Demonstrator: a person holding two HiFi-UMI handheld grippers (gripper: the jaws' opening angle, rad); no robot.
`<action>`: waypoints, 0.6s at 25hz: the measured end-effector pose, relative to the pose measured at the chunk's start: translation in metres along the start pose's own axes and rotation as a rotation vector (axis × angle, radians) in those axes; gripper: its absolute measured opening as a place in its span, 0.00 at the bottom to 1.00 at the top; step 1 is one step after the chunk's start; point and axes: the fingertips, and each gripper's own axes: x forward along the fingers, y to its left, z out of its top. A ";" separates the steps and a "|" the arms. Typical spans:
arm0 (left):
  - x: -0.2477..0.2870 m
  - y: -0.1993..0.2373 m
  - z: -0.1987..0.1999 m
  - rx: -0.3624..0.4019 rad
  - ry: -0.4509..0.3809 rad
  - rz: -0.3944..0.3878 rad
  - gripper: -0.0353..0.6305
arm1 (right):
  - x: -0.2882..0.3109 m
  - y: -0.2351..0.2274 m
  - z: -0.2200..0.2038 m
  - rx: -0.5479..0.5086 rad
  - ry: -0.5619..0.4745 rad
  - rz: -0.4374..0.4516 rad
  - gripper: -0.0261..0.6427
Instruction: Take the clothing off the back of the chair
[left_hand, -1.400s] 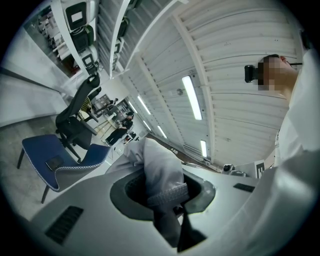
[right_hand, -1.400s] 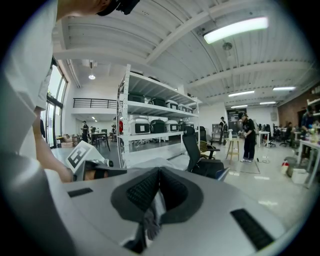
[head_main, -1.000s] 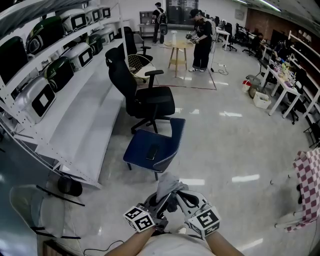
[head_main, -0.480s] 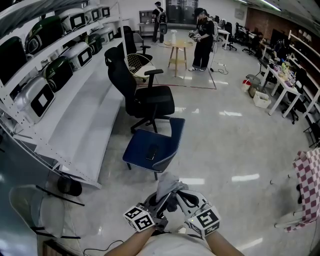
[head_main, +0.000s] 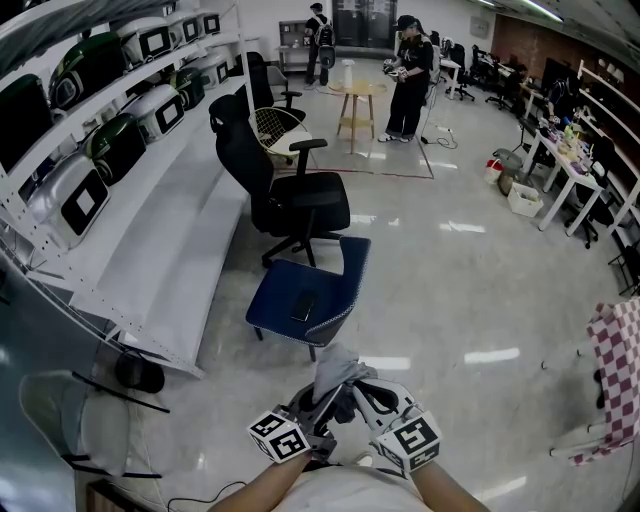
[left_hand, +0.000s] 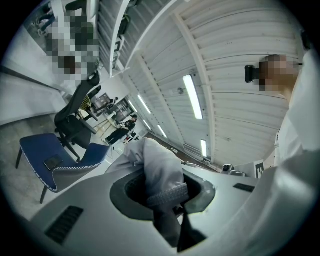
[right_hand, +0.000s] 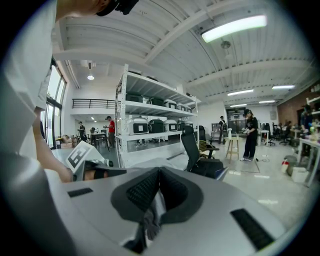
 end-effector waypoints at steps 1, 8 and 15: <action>0.001 0.000 0.000 0.003 -0.002 -0.005 0.20 | 0.001 0.000 0.001 0.000 0.000 0.001 0.06; 0.002 0.003 0.003 0.004 0.000 0.004 0.20 | 0.003 -0.002 0.001 0.005 -0.004 0.008 0.06; 0.001 0.001 0.002 0.005 0.004 0.007 0.20 | 0.002 0.001 0.001 -0.001 -0.004 0.013 0.06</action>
